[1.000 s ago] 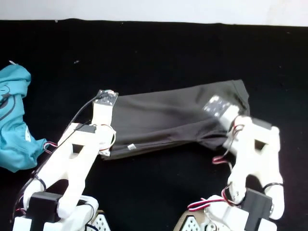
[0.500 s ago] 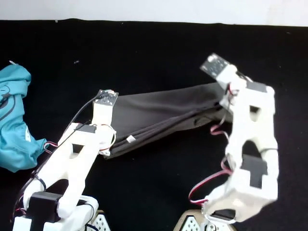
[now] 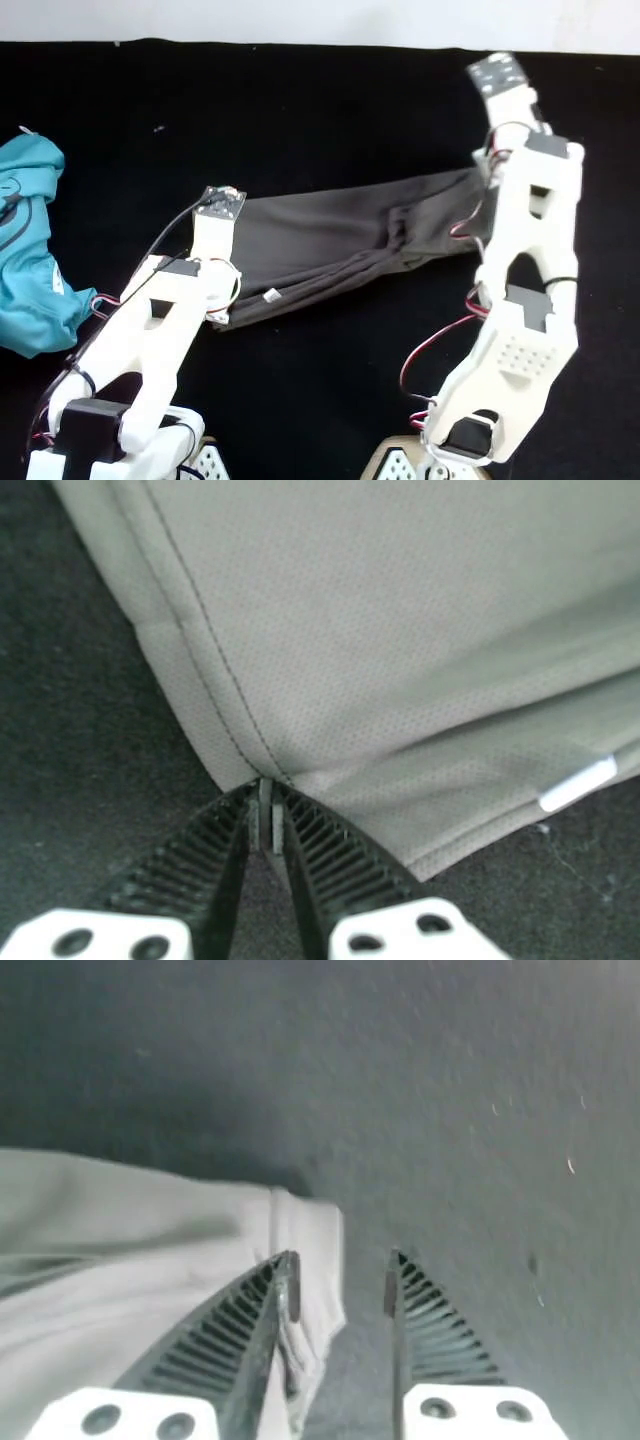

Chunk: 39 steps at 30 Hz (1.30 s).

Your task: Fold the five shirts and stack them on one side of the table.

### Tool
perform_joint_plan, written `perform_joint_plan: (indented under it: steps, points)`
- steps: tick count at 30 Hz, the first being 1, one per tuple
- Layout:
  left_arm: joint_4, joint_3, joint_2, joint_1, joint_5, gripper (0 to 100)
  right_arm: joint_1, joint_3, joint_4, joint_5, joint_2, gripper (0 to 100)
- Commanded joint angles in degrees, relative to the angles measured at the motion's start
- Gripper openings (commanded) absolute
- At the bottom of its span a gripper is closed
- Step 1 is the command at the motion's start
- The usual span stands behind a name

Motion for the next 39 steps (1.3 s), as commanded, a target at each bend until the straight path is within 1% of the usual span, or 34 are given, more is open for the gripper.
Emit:
perform_joint_plan:
  steps: [1, 4, 5, 7, 9, 11, 13, 17, 21, 22, 24, 30, 33, 38, 39]
  points:
    - [-2.2, -0.04, 0.13, 0.04, 0.0, 1, 1.63, -6.46, 12.09, -1.23, -4.0, 14.2]
    - [-2.2, -0.04, 0.13, 0.04, 0.0, 1, 1.45, -9.36, 23.25, -1.14, -7.43, 10.7]
    - [-2.2, -0.04, 0.13, 0.04, 0.0, 1, 1.45, -9.98, 26.33, -0.88, -8.31, 7.9]
    - [-2.2, -0.13, 0.13, 0.04, 0.0, 1, 1.45, -10.42, 31.25, 2.2, -9.54, 0.4]
    - [-2.2, -0.13, 0.13, 0.04, 0.0, 1, 1.45, -9.63, 36.0, 5.8, -9.45, 1.5]
    - [-2.29, -0.13, 0.13, 0.04, 0.0, 1, 1.45, -7.25, 38.29, 7.3, -8.13, 0.5]
    - [-2.29, -0.13, 0.13, 0.04, 0.0, 1, 1.45, -4.26, 37.49, 7.3, -5.85, 0.5]
    - [-2.29, -0.13, 0.13, 0.04, 0.0, 1, 2.42, -1.01, 26.68, 7.3, 1.71, 0.5]
    - [-2.29, -0.13, 0.13, 0.04, 0.0, 1, 4.53, -3.91, 13.93, 7.3, 9.63, 0.5]
    - [-2.29, -0.13, 0.13, 0.04, 0.0, 1, 5.23, -4.97, 12.18, 7.3, 11.12, 0.5]
    - [-2.29, -0.13, 0.13, 0.04, 0.0, 1, 6.46, -7.69, 12.53, 7.3, 12.97, 0.5]
    - [-2.2, -0.22, 0.04, 0.04, -0.09, 1, 9.71, -14.55, 26.15, 7.65, 13.14, 0.5]
    - [-1.58, -2.51, -1.54, -0.4, 0.18, 1, 11.65, -20.26, 31.43, 7.74, 13.05, 0.5]
    - [7.3, -8.92, -11.74, -0.75, 0.18, 1, 12.26, -34.24, 44.62, 7.82, 13.05, 0.5]
    - [9.49, -10.51, -14.2, -0.66, 0.18, 1, 12.35, -36.62, 44.97, 7.47, 12.88, 0.5]
